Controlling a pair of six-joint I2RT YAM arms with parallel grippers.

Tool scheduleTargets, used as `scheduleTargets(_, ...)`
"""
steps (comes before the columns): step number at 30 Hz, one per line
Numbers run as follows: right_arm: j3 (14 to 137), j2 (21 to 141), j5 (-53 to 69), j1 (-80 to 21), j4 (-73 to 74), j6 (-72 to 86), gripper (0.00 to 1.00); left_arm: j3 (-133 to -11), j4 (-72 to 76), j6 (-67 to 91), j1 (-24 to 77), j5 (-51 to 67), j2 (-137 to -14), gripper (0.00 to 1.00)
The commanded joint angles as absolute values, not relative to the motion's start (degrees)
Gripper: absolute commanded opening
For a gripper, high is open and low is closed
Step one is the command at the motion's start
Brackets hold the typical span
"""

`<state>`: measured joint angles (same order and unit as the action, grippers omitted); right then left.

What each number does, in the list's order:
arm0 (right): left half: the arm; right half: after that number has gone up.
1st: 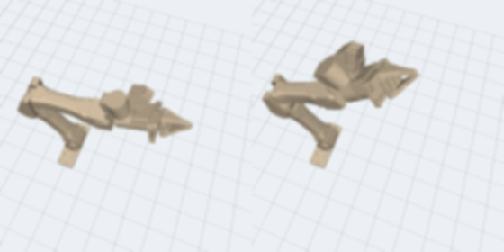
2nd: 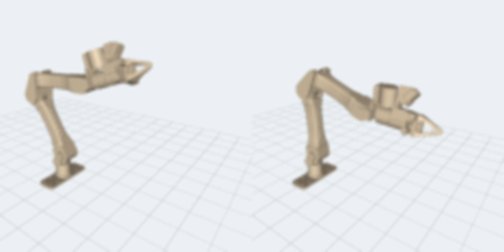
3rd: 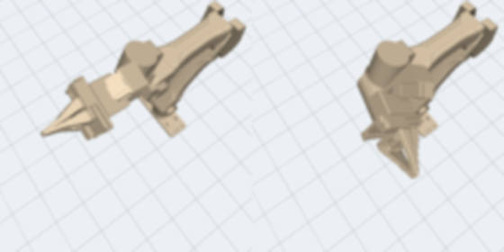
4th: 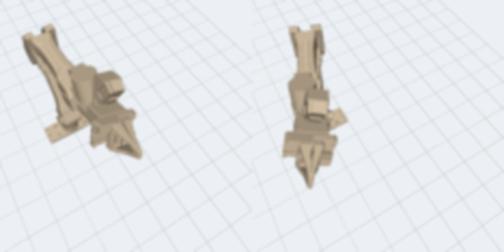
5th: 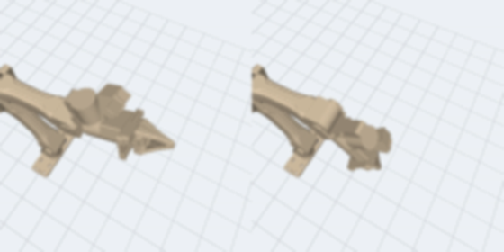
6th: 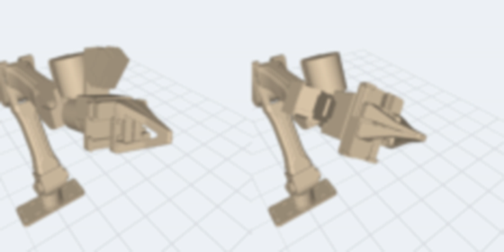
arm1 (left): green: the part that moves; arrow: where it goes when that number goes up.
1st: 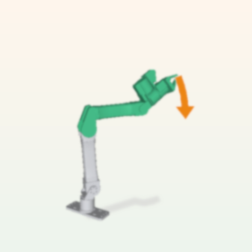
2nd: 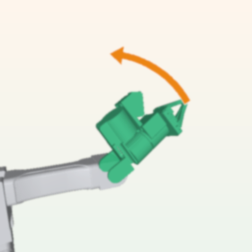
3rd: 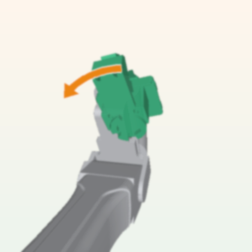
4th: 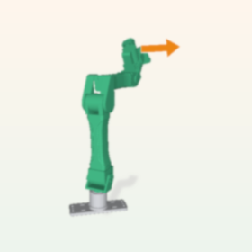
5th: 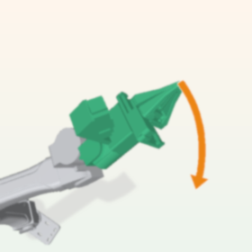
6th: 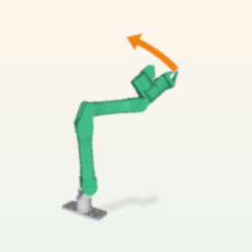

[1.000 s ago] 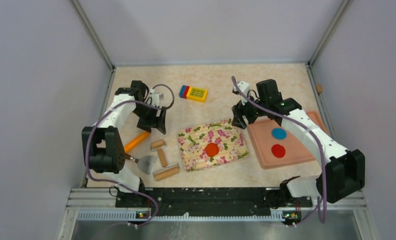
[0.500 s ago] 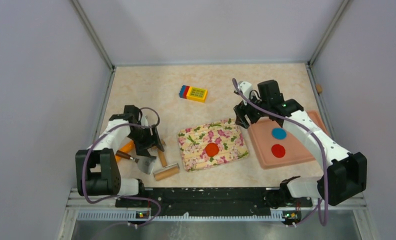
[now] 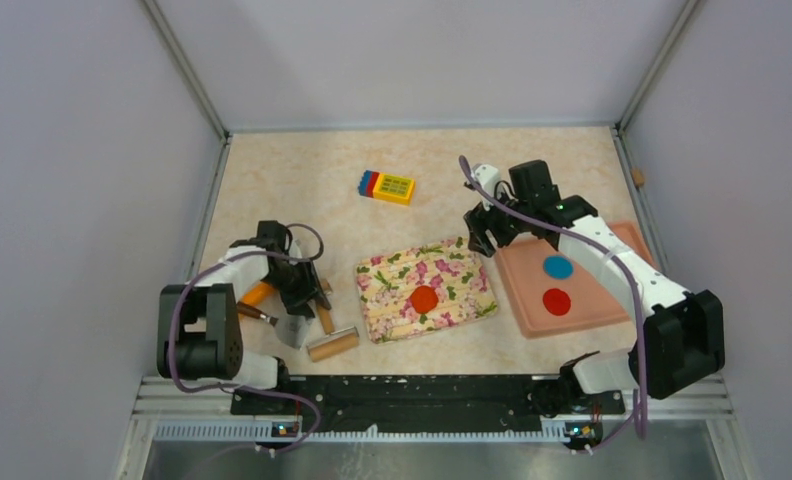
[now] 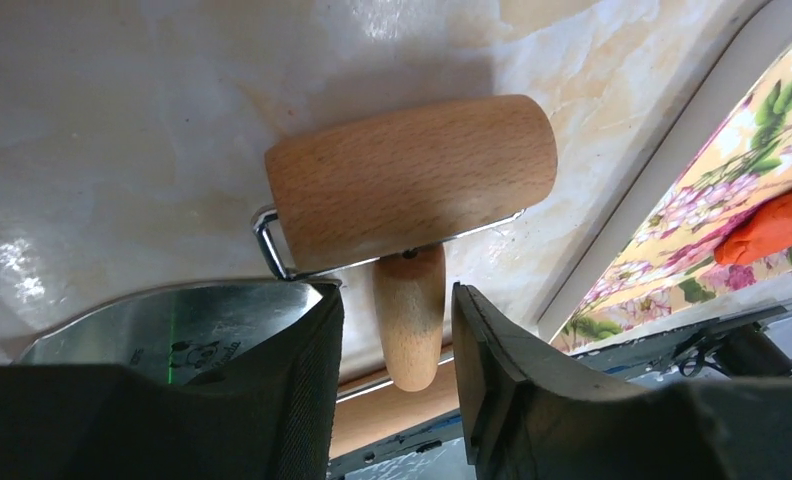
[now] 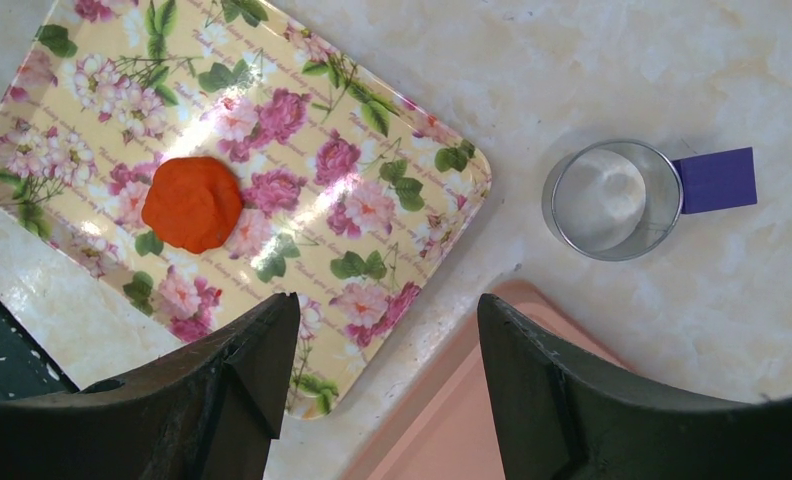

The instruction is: Roll out the dumpling wrappers from the dough

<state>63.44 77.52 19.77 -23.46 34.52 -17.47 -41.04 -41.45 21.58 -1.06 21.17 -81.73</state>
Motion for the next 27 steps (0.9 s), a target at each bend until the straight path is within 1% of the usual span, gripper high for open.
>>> scheduleTargets(1,64.5,78.4,21.2,-23.1,30.9,-15.9,0.67,-41.3,-38.8,22.5,-0.3,21.4,-83.8,0.47)
scheduleTargets(3,64.3,78.4,21.1,-23.0,30.2,-15.7,0.67,-41.7,-38.7,22.2,-0.3,21.4,-85.6,0.44)
scheduleTargets(7,63.8,78.8,21.4,-23.1,29.3,-15.1,0.67,-43.5,-39.2,21.6,-0.3,22.0,-88.7,0.27)
scheduleTargets(10,64.8,79.1,21.7,-23.0,29.7,-14.9,0.67,-46.7,-41.2,20.9,-0.2,23.2,-90.1,0.12)
scheduleTargets(13,67.7,79.8,21.5,-23.0,31.1,-14.4,0.66,-51.4,-45.1,18.6,1.0,25.6,-90.0,0.0)
scheduleTargets(16,72.9,81.3,21.7,-23.1,33.3,-13.7,0.64,-56.5,-48.0,15.3,2.7,29.2,-89.2,0.0)
scheduleTargets(17,75.4,81.8,20.5,-23.1,33.7,-13.3,0.63,-58.1,-48.5,14.0,3.5,30.0,-88.8,0.0)
scheduleTargets(20,81.3,83.3,15.0,-22.6,30.4,-12.3,0.62,-62.2,-47.0,8.8,7.5,33.1,-86.9,0.0)
scheduleTargets(22,85.4,85.5,14.8,-21.3,27.7,-9.5,0.66,-64.0,-44.0,5.0,10.5,35.6,-85.4,0.0)
scheduleTargets(24,92.3,89.8,19.5,-20.4,29.6,-5.9,0.68,-65.7,-41.9,0.9,13.2,39.1,-84.6,0.0)
scheduleTargets(27,100.0,97.5,35.2,-20.2,36.7,-1.3,0.71,-68.8,-41.7,-10.9,17.2,42.1,-84.0,0.0)
